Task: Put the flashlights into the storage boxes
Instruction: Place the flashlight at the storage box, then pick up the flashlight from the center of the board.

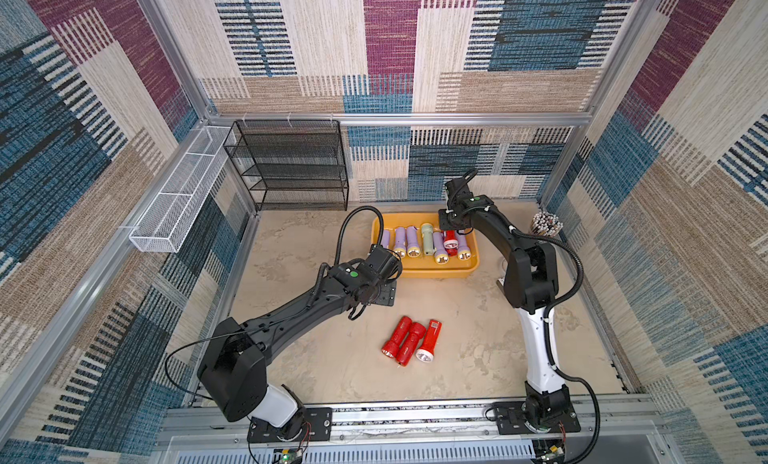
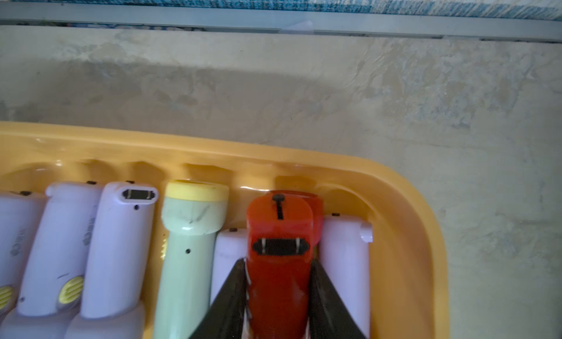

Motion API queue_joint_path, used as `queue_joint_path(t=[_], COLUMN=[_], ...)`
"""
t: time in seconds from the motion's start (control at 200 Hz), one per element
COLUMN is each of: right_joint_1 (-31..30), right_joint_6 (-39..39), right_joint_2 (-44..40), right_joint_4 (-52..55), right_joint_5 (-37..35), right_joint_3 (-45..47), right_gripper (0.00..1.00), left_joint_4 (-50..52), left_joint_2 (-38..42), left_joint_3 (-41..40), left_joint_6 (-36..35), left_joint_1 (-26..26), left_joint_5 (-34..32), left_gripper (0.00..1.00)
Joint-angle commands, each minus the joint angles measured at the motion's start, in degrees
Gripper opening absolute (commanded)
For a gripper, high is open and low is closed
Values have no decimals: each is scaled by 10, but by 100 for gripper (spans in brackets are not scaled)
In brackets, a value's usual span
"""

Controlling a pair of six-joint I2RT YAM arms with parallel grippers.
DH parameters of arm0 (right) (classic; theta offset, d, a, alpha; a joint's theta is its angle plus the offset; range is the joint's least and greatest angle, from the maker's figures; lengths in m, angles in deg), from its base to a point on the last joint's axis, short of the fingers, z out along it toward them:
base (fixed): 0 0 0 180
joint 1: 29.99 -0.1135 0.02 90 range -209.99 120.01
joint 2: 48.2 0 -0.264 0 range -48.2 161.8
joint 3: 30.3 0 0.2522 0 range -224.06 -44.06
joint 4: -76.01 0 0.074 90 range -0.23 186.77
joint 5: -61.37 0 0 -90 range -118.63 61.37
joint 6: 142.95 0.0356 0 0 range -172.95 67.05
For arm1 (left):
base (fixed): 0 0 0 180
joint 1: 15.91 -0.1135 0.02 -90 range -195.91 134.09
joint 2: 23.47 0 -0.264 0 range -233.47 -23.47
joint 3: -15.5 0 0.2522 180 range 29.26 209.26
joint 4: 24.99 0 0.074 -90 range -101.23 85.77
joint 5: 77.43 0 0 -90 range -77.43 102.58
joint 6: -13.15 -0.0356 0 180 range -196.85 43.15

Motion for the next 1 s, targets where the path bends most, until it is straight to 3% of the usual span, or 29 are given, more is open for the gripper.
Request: queue_joint_path(t=[0.0,0.095,0.27,0.396,0.626,0.997], right_joint_1=[-1,-1,-1,-2,-30,-116], right_joint_6=[-12,-12,-5,9,68,179], right_joint_2=[7,-7,-107,-200,-418,-660], right_joint_4=[4,-6,-53,-76,-149,-154], right_joint_5=[-8,-10,-6,29,127,192], right_joint_3=[-4,12,102,199,463,729], right_gripper=[42,57,70,70,70,70], left_joint_4=[10,12,17,15,14,-15], left_joint_2=[-8,-14,-18,-14,14,76], left_joint_3=[12,16,24,19,-18,-112], left_joint_6=[-11,-8,-3,6,25,53], left_joint_1=[0,0,0,0,1,15], left_joint_5=[8,15,22,30,42,72], left_gripper=[81,81,81,80,79,79])
